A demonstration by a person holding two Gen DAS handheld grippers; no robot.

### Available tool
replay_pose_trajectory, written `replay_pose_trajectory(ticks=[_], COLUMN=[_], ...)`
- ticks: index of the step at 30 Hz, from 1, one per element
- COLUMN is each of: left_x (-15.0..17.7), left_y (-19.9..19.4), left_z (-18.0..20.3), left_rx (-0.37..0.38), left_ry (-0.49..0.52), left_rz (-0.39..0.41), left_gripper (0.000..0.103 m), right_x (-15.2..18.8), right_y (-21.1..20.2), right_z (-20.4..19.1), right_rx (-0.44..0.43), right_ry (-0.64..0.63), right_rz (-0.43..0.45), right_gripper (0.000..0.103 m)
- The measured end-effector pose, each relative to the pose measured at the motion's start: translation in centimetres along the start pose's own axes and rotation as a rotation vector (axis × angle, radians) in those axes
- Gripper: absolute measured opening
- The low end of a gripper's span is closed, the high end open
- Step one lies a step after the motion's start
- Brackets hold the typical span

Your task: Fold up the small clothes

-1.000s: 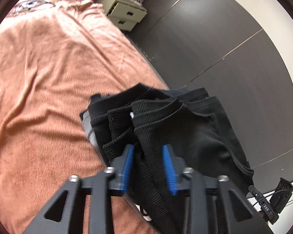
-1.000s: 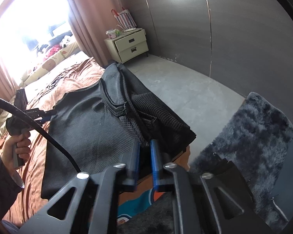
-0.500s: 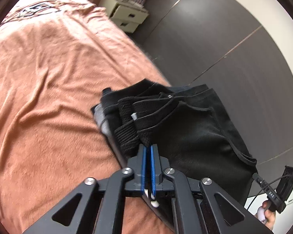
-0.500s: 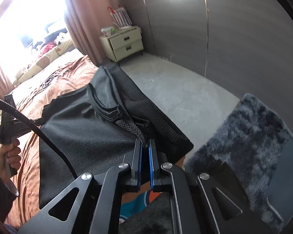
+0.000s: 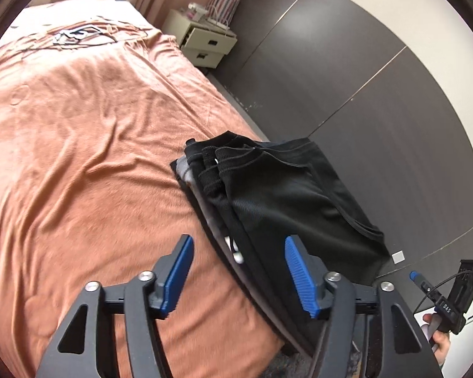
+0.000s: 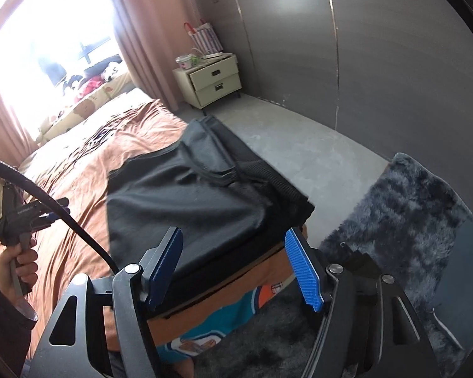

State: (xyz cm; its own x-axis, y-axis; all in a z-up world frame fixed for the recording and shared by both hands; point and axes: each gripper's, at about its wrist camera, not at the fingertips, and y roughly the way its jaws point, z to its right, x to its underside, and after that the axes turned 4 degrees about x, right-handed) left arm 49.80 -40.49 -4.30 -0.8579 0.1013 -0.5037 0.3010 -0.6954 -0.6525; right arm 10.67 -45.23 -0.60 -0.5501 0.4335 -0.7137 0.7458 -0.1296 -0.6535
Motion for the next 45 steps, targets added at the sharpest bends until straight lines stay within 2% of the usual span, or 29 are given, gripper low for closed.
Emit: replay_pose_trajectory(ticks=[1, 3, 8, 12, 18, 29, 36, 44, 45], left_x=[0.4, 1.3, 3.6, 5.4, 8.2, 14.0, 18.3, 23.6, 24.0], left_y=[-0.9, -3.0, -7.5, -10.7, -15.5, -24.6, -29.7, -34.9, -35.2], left_z=[0.2, 0.7, 1.5, 2.2, 3.7, 4.7, 6.1, 6.3, 6.2], left_rx=[-0.004, -0.015, -0.042, -0.056, -0.084, -0.120, -0.187, -0.233, -0.238], left_ry=[0.002, 0.011, 0.035, 0.046, 0.103, 0.170, 0.234, 0.248, 0.246], left_rz=[0.009, 0.034, 0.075, 0.109, 0.166, 0.239, 0.295, 0.397, 0.407], left_gripper=[0.075, 0.081, 0.084, 0.093, 0.103, 0.103, 0.103, 0.103, 0.103], right_x=[0.3, 1.1, 2.5, 3.4, 5.3, 10.9, 13.3, 16.2, 16.7], right_y=[-0.5, -1.5, -3.8, -5.4, -8.8, -16.0, -19.4, -21.2, -21.3], right_z=[0.0, -0.4, -0.8, -1.4, -3.5, -6.5, -7.8, -8.7, -9.0], right_rx=[-0.008, -0.025, -0.036, -0.023, -0.005, -0.062, -0.091, -0.089, -0.088], right_ry=[-0.001, -0.006, -0.015, -0.013, -0.007, -0.040, -0.084, -0.075, -0.079], right_rz=[-0.001, 0.001, 0.008, 0.011, 0.049, 0.133, 0.170, 0.247, 0.254], right_gripper=[0.066, 0.066, 0.068, 0.080, 0.091, 0.093, 0.093, 0.093, 0.097])
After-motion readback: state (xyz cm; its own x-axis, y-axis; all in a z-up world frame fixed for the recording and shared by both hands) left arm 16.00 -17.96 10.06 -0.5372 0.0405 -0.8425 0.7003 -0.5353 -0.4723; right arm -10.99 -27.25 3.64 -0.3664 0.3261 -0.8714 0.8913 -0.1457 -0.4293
